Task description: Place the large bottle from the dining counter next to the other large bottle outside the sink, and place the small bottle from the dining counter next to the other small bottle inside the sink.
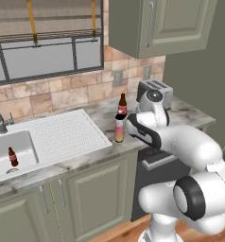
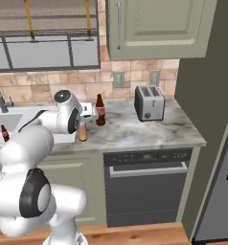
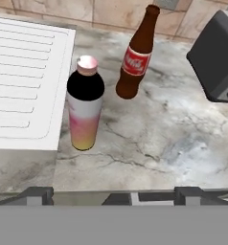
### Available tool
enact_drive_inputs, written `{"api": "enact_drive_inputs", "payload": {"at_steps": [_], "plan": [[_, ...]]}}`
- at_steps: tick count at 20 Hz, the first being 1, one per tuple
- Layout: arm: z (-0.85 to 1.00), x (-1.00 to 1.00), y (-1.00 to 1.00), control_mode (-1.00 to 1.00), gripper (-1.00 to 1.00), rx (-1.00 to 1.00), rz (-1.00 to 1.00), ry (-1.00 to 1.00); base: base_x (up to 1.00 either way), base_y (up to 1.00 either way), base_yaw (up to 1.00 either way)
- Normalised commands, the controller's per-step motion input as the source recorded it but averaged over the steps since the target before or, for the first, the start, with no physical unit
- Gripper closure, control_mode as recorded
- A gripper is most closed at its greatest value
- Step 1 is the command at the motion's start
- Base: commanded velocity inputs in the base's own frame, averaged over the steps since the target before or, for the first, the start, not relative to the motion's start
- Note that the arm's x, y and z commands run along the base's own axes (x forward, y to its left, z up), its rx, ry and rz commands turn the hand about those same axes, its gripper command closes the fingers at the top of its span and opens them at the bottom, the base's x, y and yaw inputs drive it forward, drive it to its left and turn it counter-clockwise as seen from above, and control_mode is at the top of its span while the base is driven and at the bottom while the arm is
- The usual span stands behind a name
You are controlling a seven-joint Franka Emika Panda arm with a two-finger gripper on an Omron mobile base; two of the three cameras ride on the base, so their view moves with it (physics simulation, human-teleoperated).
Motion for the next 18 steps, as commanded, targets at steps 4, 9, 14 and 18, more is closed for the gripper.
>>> {"api": "enact_drive_inputs", "payload": {"at_steps": [4,9,14,18], "plan": [[-0.19,-0.47,0.03,-1.00,-1.00,-0.03,0.01,0.00,0.00,0.00,0.00],[-0.04,-0.21,0.00,-1.00,-1.00,0.00,0.02,0.00,0.00,0.00,0.00],[0.00,-0.04,0.00,-1.00,-1.00,0.00,0.00,0.00,0.00,0.00,0.00],[0.00,0.00,0.00,-1.00,-1.00,0.02,0.00,0.00,0.00,0.00,0.00]]}}
